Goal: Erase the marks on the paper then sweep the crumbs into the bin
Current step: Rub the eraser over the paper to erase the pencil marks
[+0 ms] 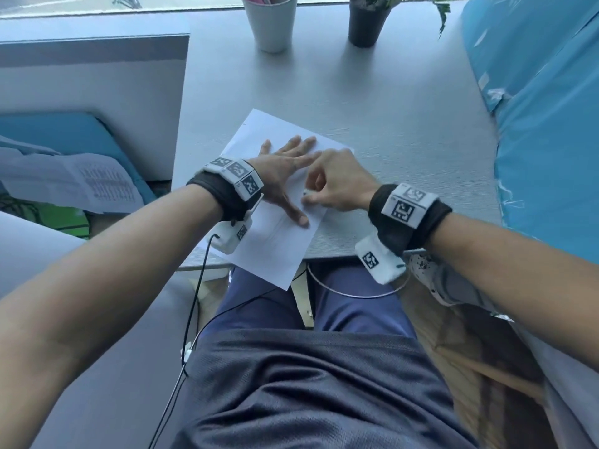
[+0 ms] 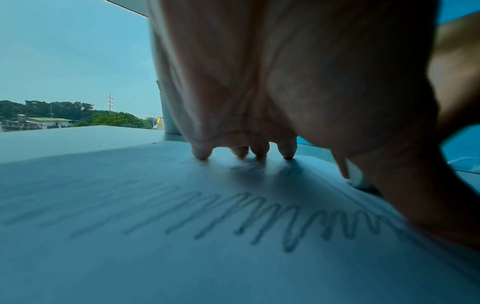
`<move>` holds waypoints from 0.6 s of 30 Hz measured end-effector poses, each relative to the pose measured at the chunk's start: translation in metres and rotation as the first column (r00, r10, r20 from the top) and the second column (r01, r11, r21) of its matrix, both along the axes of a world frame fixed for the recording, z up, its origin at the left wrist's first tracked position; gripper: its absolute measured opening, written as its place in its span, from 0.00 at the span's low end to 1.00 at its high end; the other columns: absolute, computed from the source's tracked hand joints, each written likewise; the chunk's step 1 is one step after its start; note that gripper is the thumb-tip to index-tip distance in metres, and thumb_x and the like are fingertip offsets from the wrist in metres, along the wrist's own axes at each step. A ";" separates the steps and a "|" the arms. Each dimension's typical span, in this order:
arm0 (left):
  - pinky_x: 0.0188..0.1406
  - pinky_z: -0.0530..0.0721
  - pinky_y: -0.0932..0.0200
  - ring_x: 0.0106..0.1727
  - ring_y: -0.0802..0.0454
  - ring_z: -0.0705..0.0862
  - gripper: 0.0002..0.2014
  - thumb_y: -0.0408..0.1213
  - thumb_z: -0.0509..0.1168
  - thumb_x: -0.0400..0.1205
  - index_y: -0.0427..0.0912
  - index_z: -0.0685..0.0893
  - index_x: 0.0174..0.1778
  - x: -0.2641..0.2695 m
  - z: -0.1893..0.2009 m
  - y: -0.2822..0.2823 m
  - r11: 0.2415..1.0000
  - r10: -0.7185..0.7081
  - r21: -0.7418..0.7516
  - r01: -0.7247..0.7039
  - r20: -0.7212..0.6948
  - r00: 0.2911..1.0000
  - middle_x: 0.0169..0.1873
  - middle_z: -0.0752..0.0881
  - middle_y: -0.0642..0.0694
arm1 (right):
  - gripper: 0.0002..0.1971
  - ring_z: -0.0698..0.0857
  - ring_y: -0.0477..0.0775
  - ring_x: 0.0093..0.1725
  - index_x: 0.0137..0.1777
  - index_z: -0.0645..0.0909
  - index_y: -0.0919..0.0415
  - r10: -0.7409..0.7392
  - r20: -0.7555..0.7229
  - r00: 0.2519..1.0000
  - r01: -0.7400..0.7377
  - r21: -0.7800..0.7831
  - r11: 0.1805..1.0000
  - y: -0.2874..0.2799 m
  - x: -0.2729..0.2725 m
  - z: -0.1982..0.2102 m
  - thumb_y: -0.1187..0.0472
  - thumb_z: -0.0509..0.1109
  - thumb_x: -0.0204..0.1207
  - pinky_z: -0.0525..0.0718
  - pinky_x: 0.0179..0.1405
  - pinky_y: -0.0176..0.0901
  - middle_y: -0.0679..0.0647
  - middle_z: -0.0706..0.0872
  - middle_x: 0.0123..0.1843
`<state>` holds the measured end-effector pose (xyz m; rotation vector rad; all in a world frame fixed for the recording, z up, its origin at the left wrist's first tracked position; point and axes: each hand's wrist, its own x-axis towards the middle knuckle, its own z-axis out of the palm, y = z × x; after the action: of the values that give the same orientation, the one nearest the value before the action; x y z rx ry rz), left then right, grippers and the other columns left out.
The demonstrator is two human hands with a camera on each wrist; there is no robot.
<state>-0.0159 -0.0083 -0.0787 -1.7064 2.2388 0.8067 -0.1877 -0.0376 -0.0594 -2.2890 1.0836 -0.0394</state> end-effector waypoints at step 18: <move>0.78 0.32 0.25 0.85 0.51 0.29 0.74 0.77 0.75 0.51 0.59 0.39 0.87 0.001 -0.004 -0.002 1.000 -0.014 0.003 0.014 0.007 1.000 0.86 0.32 0.52 | 0.07 0.82 0.41 0.31 0.37 0.91 0.56 -0.215 0.066 0.974 0.215 0.012 0.977 -0.017 -0.002 0.000 0.55 0.83 0.62 0.72 0.29 0.23 0.49 0.88 0.34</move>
<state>-0.0144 -0.0103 -0.0822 -1.6874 2.2422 0.7992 -0.1901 -0.0542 -0.0589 -2.1407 1.2899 -0.1976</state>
